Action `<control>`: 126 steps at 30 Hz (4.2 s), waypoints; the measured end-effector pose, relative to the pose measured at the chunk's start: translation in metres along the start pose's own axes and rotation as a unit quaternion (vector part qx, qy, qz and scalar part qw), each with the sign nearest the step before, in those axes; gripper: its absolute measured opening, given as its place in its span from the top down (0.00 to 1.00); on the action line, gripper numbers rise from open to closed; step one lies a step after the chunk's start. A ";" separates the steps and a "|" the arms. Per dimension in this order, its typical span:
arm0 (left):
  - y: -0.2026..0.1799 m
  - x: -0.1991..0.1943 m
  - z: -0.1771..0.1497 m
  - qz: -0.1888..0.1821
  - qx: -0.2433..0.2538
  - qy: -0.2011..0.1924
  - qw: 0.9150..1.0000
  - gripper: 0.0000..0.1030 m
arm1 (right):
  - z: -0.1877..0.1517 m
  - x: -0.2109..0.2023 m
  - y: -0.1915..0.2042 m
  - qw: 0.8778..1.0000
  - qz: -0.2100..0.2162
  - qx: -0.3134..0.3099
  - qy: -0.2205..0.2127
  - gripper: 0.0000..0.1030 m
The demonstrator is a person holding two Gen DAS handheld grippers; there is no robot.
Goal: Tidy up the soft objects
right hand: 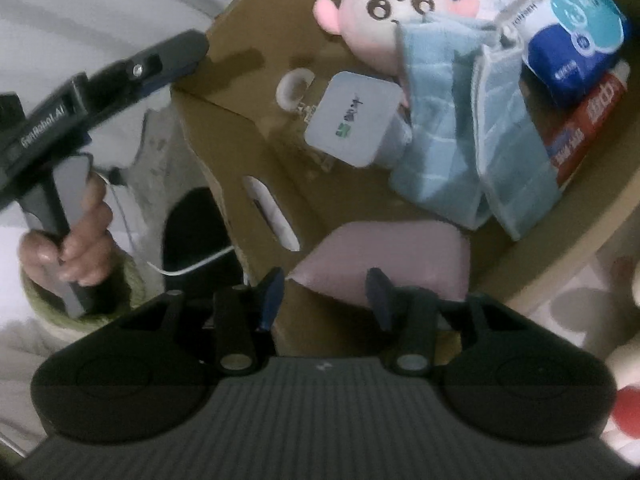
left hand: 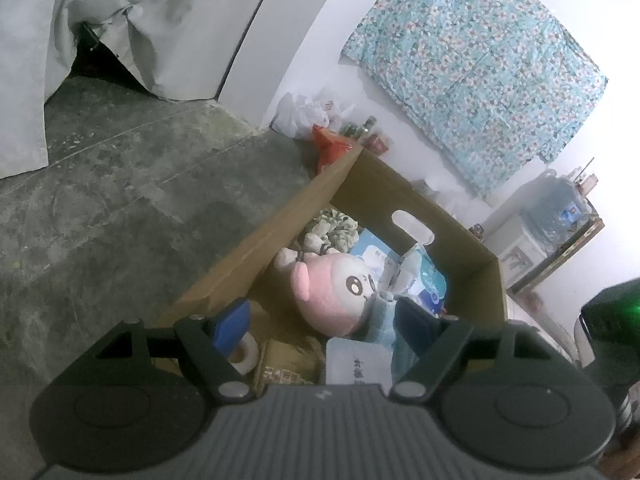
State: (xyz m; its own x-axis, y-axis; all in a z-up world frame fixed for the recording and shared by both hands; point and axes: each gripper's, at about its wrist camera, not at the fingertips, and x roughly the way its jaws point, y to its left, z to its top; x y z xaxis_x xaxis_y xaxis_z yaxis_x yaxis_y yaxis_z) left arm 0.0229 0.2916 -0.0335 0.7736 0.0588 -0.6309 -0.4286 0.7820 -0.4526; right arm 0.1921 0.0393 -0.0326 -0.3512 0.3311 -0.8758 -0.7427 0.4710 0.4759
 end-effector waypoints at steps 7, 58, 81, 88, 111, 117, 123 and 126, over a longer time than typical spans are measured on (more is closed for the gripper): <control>-0.005 -0.002 0.000 -0.003 0.008 -0.002 1.000 0.22 | 0.011 0.007 -0.002 1.000 0.000 0.006 0.006 0.55; -0.030 -0.047 -0.001 -0.014 0.036 -0.022 0.999 0.22 | 0.000 0.044 -0.011 0.958 0.078 0.272 -0.041 0.09; -0.020 -0.053 0.008 -0.011 0.032 -0.021 0.999 0.22 | -0.013 -0.008 -0.019 0.963 0.097 0.235 -0.094 0.09; -0.031 -0.053 0.001 -0.020 0.044 -0.023 0.999 0.18 | -0.042 -0.023 0.014 0.977 0.040 0.142 -0.155 0.08; -0.112 -0.118 -0.055 -0.006 0.202 -0.003 0.979 0.00 | -0.261 -0.066 0.084 0.786 -0.305 0.057 -0.535 0.01; -0.123 -0.122 -0.073 0.058 0.255 -0.026 0.965 0.00 | -0.265 -0.064 0.092 0.757 -0.359 0.066 -0.542 0.01; -0.122 -0.116 -0.086 0.076 0.292 -0.040 0.952 0.00 | -0.257 -0.063 0.091 0.777 -0.330 0.098 -0.526 0.01; -0.115 -0.112 -0.088 0.070 0.285 -0.043 0.955 0.00 | -0.252 -0.057 0.085 0.792 -0.299 0.129 -0.517 0.01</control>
State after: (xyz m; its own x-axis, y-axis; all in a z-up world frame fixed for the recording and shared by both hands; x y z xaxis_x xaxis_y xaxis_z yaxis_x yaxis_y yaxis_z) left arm -0.0560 0.1406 0.0336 0.7738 0.2186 -0.5945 -0.2258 0.9721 0.0637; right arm 0.0049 -0.1459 0.0379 0.7725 0.4157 -0.4801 -0.4122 0.9033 0.1189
